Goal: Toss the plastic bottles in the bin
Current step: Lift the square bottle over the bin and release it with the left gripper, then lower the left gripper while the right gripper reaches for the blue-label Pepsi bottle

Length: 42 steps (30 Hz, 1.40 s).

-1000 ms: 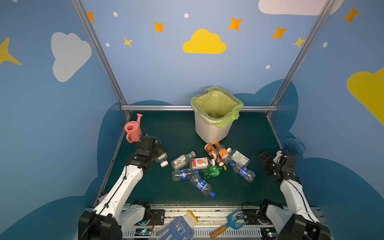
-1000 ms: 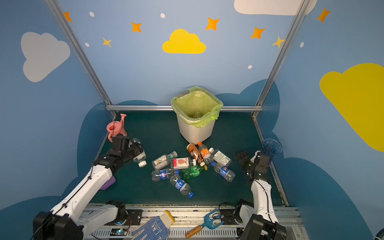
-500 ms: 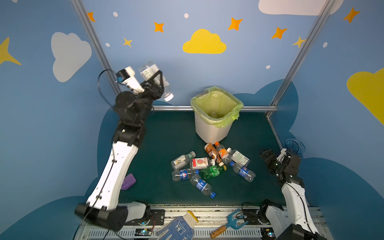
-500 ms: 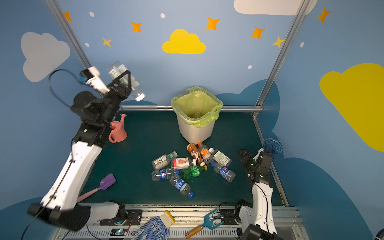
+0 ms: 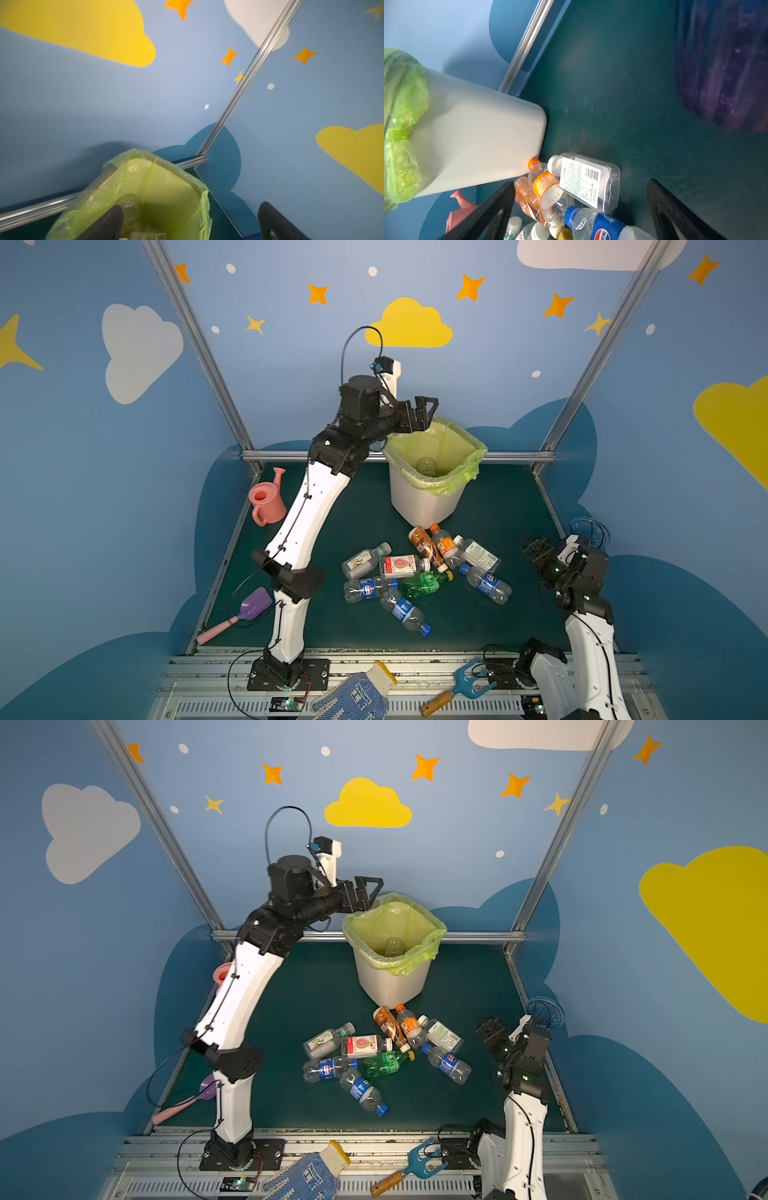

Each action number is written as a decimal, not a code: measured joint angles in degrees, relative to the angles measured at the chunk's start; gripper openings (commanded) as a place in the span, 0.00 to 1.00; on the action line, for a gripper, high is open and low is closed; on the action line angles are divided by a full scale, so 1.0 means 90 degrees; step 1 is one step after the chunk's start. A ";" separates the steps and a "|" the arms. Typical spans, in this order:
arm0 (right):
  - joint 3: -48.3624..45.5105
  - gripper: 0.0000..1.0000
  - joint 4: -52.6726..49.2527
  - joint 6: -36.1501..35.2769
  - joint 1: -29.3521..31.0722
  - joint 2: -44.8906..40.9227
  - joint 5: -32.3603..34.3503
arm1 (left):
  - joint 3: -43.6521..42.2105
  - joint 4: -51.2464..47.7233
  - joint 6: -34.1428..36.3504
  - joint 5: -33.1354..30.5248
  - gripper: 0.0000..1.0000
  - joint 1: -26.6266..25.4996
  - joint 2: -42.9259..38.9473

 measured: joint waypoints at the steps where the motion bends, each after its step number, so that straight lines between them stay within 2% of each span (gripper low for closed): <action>1: 0.0000 0.98 -0.0010 0.0000 0.0000 -0.0005 -0.0002 | -0.0510 0.0279 0.0056 -0.0039 1.00 -0.0005 -0.0437; 3: 0.0000 0.98 -0.0029 0.0000 0.0000 -0.0005 -0.0019 | -0.1938 0.1141 0.0158 -0.0185 1.00 -0.0034 -0.1540; 6: 0.0000 0.98 -0.0032 0.0002 -0.0002 0.0000 -0.0066 | -0.3361 0.1950 0.0245 -0.0478 1.00 -0.0051 -0.2475; 11: -0.0036 0.98 -0.0041 0.0117 0.0000 0.0090 -0.0175 | -0.5183 0.2509 0.0355 -0.1025 1.00 -0.0039 -0.3004; 16: -0.0165 0.98 -0.0253 0.0410 0.0010 0.0117 -0.0289 | -0.7371 0.2628 0.0308 -0.1443 1.00 0.0012 -0.3419; 19: -0.0253 0.98 -0.0542 0.0602 0.0053 0.0080 -0.0338 | -0.8310 0.2620 0.0206 -0.1676 1.00 0.0053 -0.3706; 24: -0.0425 0.98 -0.1030 0.1015 0.0253 -0.0221 -0.0393 | -0.9316 0.2628 -0.0036 -0.2042 1.00 0.0141 -0.4172; 32: -0.0792 0.98 -0.1846 0.2137 0.0954 -0.0865 -0.0391 | -1.0552 0.2620 -0.0551 -0.2572 1.00 0.0301 -0.4583; 37: -0.0874 0.98 -0.2086 0.2868 0.1472 -0.1124 -0.0369 | -1.0836 0.2586 -0.0746 -0.2693 1.00 0.0442 -0.4714; 42: -0.0865 0.98 -0.2305 0.3211 0.1671 -0.1110 -0.0347 | -1.0931 0.2579 -0.0850 -0.2742 1.00 0.0551 -0.4799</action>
